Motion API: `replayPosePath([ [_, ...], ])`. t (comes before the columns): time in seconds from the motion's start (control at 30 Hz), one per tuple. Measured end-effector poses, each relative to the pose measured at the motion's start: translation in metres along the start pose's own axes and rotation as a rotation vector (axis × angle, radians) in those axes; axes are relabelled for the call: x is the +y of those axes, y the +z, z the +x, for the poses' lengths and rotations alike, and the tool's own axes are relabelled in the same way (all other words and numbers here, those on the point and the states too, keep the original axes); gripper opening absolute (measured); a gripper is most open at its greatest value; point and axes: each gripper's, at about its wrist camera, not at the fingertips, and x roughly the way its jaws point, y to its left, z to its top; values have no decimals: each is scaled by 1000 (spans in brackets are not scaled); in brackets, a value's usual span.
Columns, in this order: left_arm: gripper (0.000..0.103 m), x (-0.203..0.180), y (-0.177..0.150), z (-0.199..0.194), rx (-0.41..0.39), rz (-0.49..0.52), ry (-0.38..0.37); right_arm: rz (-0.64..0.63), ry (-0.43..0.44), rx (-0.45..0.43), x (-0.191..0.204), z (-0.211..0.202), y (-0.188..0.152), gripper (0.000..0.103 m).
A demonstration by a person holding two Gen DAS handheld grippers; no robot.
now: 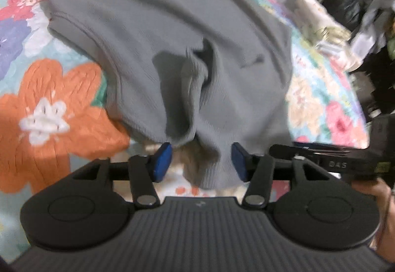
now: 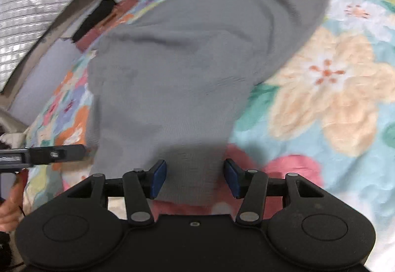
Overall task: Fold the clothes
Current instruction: 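Pinch the grey shirt hem with both grippers and lift it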
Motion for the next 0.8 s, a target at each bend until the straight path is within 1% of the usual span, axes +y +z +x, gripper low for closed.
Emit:
replayPosePath([
  [0.03, 58, -4, -4, 4, 3, 6, 22, -36, -25, -18, 4, 1, -2, 11],
  [0.07, 59, -8, -8, 9, 5, 11, 41, -52, -48, -50, 7, -1, -1, 7],
  [0.1, 61, -11, -10, 14, 7, 18, 62, -58, -67, -86, 8, -4, -1, 7],
  [0.13, 62, -15, -11, 18, 9, 24, 83, -62, -74, -109, 8, -9, 0, 7],
  [0.17, 66, -18, -11, 23, 11, 31, 104, -66, -75, -126, 8, -14, 1, 7],
  [0.2, 68, -21, -10, 26, 4, 22, 113, -70, -76, -143, 7, -19, 2, 7],
  [0.23, 69, -23, -6, 27, -9, 1, 112, -73, -78, -161, 7, -24, 2, 7],
  [0.27, 66, -25, -3, 28, -22, -20, 111, -77, -79, -178, 6, -29, 3, 7],
  [0.3, 57, -27, -2, 29, -25, -48, 76, -81, -80, -195, 6, -34, 4, 7],
  [0.33, 42, -27, -3, 29, -20, -81, 14, -85, -81, -212, 5, -39, 4, 7],
  [0.37, 3, -27, -4, 30, -14, -114, -48, -89, -83, -229, 5, -44, 5, 7],
  [0.4, 1, -30, -7, 30, -14, -139, -87, -92, -84, -247, 4, -50, 6, 7],
  [0.43, 1, -37, -11, 29, -28, -135, -84, -96, -85, -264, 4, -55, 6, 7],
  [0.5, 1, -55, -19, 22, -65, -94, -46, -104, -88, -298, 3, -65, 8, 7],
  [0.57, 1, -71, -26, 11, -90, -61, -26, -111, -90, -333, 2, -75, 9, 7],
  [0.67, 1, -89, -31, -8, -90, -64, -77, -125, -100, -381, 1, -91, 10, 7],
  [0.77, 1, -108, -35, -30, -99, -37, -130, -144, -130, -419, 1, -111, 6, 6],
  [0.8, 1, -113, -37, -37, -104, -25, -156, -161, -159, -430, 2, -117, 4, 6],
])
